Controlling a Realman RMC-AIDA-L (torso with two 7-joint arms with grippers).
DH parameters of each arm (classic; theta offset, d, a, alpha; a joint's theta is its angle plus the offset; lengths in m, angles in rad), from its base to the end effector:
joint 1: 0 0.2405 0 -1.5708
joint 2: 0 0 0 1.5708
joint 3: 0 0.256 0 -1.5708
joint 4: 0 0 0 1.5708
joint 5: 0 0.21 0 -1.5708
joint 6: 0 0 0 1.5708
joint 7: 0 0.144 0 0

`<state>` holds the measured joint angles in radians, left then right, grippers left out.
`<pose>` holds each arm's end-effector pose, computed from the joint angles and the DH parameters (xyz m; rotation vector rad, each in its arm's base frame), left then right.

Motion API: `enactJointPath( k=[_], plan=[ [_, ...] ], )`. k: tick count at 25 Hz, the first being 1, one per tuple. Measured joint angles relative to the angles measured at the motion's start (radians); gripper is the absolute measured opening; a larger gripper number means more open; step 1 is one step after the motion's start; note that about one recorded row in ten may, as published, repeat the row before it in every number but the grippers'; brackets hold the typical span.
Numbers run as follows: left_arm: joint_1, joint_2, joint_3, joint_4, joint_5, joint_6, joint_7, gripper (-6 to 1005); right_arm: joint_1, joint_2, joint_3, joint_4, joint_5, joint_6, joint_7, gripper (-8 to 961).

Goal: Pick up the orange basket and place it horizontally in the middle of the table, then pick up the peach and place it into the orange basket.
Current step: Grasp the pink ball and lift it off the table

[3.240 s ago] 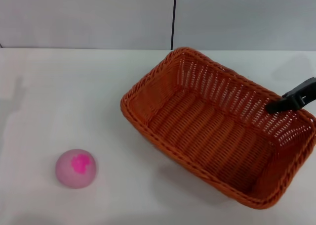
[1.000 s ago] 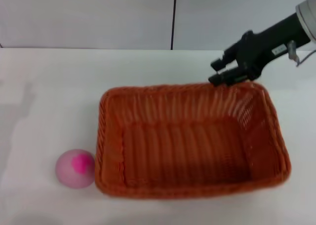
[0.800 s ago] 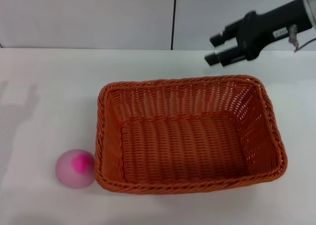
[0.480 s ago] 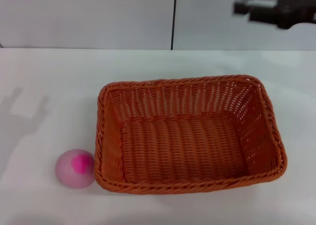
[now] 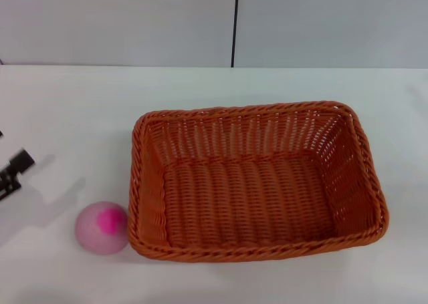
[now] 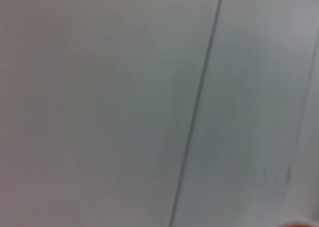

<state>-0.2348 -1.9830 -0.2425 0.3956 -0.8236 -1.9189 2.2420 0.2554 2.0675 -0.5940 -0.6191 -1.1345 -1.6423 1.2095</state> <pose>-0.3689 0.1930 0.0658 -2.1281 -0.6241 -0.9996 0.3051 0.2868 0.1142 -1.7860 0.4799 1.3549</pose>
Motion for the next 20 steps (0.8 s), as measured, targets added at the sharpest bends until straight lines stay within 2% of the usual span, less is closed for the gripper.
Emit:
enactJointPath(
  k=[2, 3, 7, 9, 14, 15, 16, 17, 18, 20],
  plan=[
    [0.006, -0.005, 0.069, 0.045, 0.000, 0.028, -0.005, 767, -0.026, 0.000, 0.070, 0.050, 0.021, -0.046, -0.014, 557],
    [0.006, -0.005, 0.069, 0.045, 0.000, 0.028, -0.005, 766, -0.029, -0.001, 0.091, 0.065, 0.022, -0.059, -0.014, 557],
    [0.011, -0.006, 0.178, 0.054, 0.000, 0.088, -0.002, 764, -0.034, -0.001, 0.160, 0.121, 0.024, -0.092, -0.013, 557],
    [0.011, -0.008, 0.232, 0.054, 0.002, 0.110, -0.002, 763, -0.032, -0.001, 0.166, 0.133, 0.025, -0.093, -0.013, 557],
    [0.011, -0.009, 0.253, 0.054, 0.004, 0.118, -0.002, 761, -0.026, -0.001, 0.162, 0.153, 0.017, -0.094, -0.013, 557],
    [0.010, -0.012, 0.290, 0.055, 0.007, 0.134, -0.001, 760, -0.025, -0.001, 0.162, 0.154, 0.015, -0.094, -0.013, 557],
    [0.010, -0.012, 0.290, 0.055, 0.007, 0.134, -0.001, 760, -0.023, -0.001, 0.161, 0.155, 0.015, -0.095, -0.014, 557],
    [0.009, -0.025, 0.363, 0.056, 0.009, 0.167, -0.002, 759, -0.019, -0.001, 0.161, 0.165, 0.014, -0.095, -0.015, 557],
    [0.009, -0.025, 0.363, 0.056, 0.009, 0.167, -0.002, 759, -0.019, -0.001, 0.161, 0.165, 0.014, -0.095, -0.015, 557],
    [0.002, -0.042, 0.395, 0.056, 0.009, 0.187, 0.000, 758, -0.015, -0.002, 0.162, 0.171, 0.010, -0.093, -0.017, 557]
  ],
)
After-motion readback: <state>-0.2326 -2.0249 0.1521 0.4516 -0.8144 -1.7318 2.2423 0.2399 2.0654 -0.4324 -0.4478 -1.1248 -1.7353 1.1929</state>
